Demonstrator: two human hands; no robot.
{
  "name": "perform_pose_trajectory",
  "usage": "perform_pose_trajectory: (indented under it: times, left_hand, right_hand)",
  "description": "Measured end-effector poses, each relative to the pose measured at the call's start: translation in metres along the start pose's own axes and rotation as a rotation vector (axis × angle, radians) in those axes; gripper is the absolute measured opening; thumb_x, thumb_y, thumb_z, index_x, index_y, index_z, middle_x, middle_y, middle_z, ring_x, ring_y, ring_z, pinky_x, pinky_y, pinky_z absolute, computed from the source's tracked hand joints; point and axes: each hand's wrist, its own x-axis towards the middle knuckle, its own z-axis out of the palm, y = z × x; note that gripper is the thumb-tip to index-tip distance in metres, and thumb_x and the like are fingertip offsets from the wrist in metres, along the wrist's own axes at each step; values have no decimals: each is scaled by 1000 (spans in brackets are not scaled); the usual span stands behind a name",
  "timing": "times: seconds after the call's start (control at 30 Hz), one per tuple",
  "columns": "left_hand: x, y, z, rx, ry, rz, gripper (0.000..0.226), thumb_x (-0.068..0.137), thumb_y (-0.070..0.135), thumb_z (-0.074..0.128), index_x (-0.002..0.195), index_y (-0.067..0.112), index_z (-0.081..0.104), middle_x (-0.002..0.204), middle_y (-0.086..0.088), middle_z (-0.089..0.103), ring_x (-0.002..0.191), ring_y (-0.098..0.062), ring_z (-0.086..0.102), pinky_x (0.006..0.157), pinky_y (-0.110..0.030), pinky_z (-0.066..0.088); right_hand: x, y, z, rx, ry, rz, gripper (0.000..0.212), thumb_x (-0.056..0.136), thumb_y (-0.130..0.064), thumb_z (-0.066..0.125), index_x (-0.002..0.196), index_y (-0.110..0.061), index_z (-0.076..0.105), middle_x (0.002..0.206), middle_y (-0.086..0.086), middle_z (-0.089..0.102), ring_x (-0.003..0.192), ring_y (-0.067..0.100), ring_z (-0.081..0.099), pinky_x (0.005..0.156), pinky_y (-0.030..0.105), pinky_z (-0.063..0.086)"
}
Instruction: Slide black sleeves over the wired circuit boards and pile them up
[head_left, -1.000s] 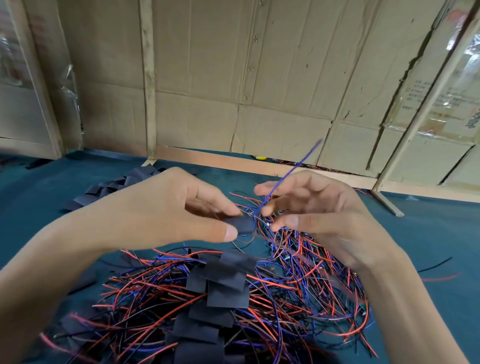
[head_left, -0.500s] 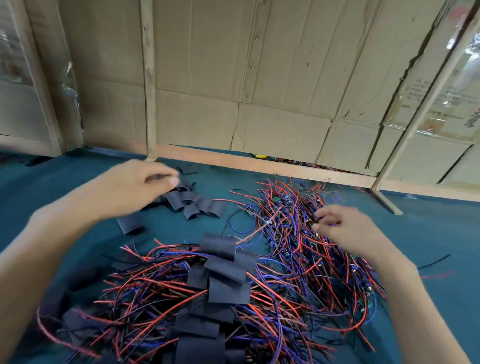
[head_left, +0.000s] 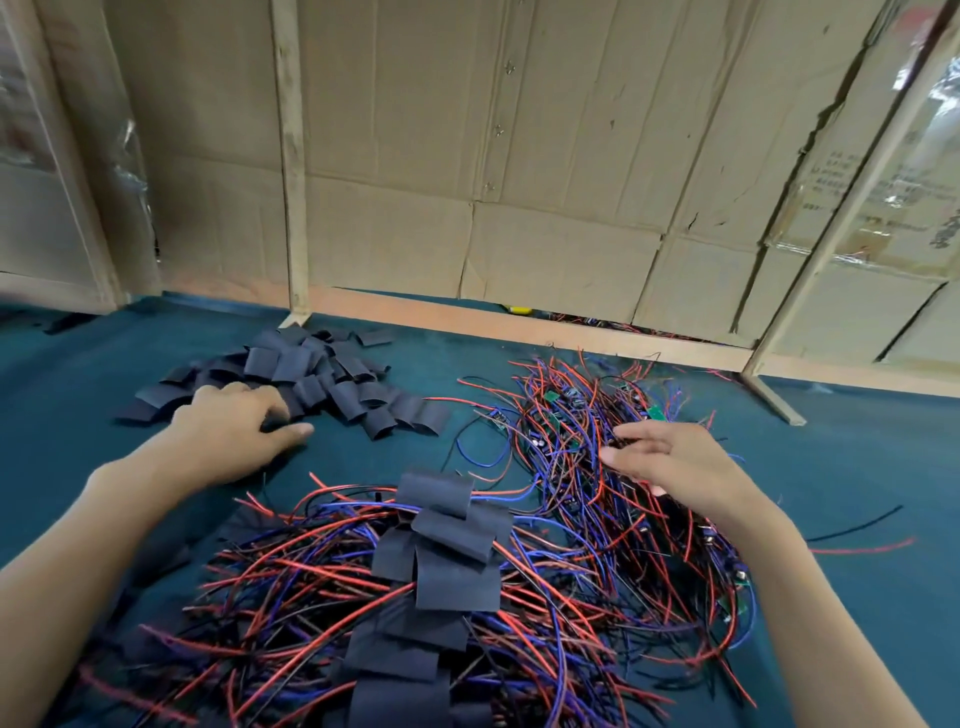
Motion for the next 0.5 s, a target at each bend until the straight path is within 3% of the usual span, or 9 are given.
perform_pose_trajectory:
  times: [0.1,0.17,0.23,0.27,0.3,0.37,0.43,0.5]
  left_hand:
    - [-6,12,12,-4,66,29,35,90,67,45,81,33,47,104,11,51,105,-24,45,83,-40,29]
    - [-7,16,16,-36,85,44,32,93,61,46,82,31,43,110,9,53,101,-21,39,83,-41,26]
    - [-7,16,18,-71,101,37,24,95,55,49,103,33,45,131,1,48,112,-26,41,89,-45,29]
    - [-6,16,19,-76,91,37,34,96,52,49,124,35,41,145,-2,38,122,-30,40,94,-49,31]
    - [-5,16,20,-74,77,57,50,98,49,47,143,39,26,158,-3,21,130,-34,36,99,-51,31]
    - [-3,15,20,-27,33,87,63,102,47,37,151,51,-2,165,4,-3,135,-35,30,104,-51,31]
    - [-2,14,19,10,-7,103,59,103,46,30,149,57,-5,165,11,0,133,-31,28,106,-49,30]
    - [-1,13,17,65,-7,115,54,103,44,29,152,53,7,160,11,20,129,-29,30,106,-48,29]
  right_hand:
    - [4,4,23,-140,135,-30,39,82,-57,74,104,-24,75,92,-5,74,87,9,68,83,27,49]
    - [4,2,27,-147,169,-52,32,81,-53,77,89,-22,76,75,-5,68,71,9,61,69,24,45]
    - [3,0,18,-137,88,-40,30,82,-49,78,76,-20,74,63,-5,62,60,11,54,61,24,43]
    - [1,0,10,-130,24,-20,32,83,-47,78,70,-18,71,59,-6,59,57,11,51,59,25,43]
    - [0,0,2,-118,-49,4,35,86,-45,76,66,-18,68,56,-7,57,55,11,50,58,24,44]
    - [-5,1,-10,-104,-177,60,34,94,-39,68,71,-14,65,58,-4,61,58,12,55,56,24,47]
    - [-7,1,-15,-96,-248,92,26,100,-28,60,86,-7,67,69,2,67,65,13,60,59,25,49]
    - [-9,1,-17,-131,-282,81,16,101,-16,58,91,-9,67,79,4,66,72,13,61,64,28,49]
